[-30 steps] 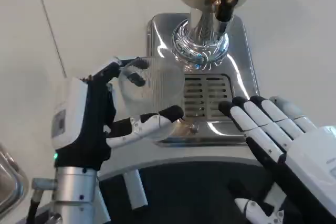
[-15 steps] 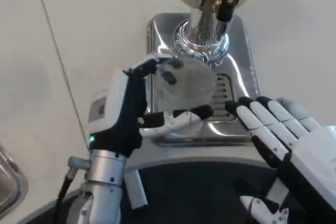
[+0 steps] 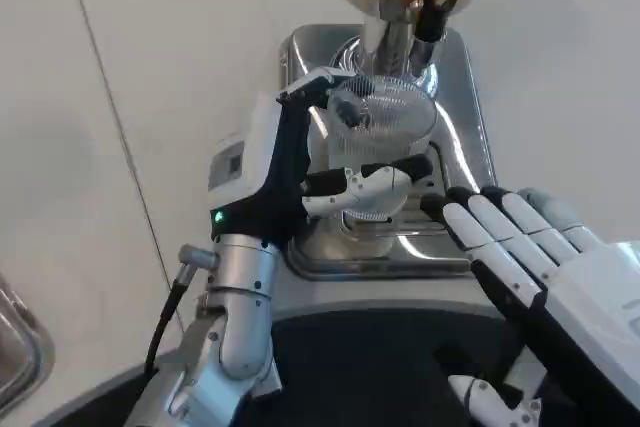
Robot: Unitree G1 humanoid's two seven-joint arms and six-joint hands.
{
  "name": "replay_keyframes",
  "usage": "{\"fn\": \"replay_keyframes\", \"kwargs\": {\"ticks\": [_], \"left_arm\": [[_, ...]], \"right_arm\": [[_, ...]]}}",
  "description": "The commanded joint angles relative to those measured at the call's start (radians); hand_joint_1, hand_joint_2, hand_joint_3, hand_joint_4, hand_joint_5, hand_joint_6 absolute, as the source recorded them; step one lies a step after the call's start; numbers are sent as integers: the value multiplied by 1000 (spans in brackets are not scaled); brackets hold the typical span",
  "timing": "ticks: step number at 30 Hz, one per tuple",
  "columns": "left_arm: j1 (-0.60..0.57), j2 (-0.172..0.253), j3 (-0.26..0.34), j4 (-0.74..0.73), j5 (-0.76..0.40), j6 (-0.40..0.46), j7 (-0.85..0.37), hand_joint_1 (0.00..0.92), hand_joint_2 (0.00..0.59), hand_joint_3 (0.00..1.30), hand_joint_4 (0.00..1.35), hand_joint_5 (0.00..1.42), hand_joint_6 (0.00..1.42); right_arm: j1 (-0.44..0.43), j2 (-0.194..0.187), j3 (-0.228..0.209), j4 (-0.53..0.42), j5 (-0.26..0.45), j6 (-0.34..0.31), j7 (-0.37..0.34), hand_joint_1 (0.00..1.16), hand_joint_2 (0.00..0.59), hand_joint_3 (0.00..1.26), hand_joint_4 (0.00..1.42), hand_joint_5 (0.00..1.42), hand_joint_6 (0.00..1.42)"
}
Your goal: Grasp the cup under the faucet to collect the drink, then remove the cup.
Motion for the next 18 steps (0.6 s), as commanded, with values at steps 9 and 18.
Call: {"fn": "replay_keyframes", "kwargs": {"ticks": [9, 18], "left_arm": [[-91, -38, -55, 134, 15, 5, 170, 631, 0, 1109, 1151, 1420, 1424], [-81, -54, -81, 131, 12, 13, 195, 629, 0, 1096, 1112, 1406, 1424]], "right_arm": [[-16, 3, 8, -15, -8, 36, 27, 178, 521, 0, 0, 0, 0], [-15, 8, 18, -20, -23, 48, 31, 178, 521, 0, 0, 0, 0]]}}
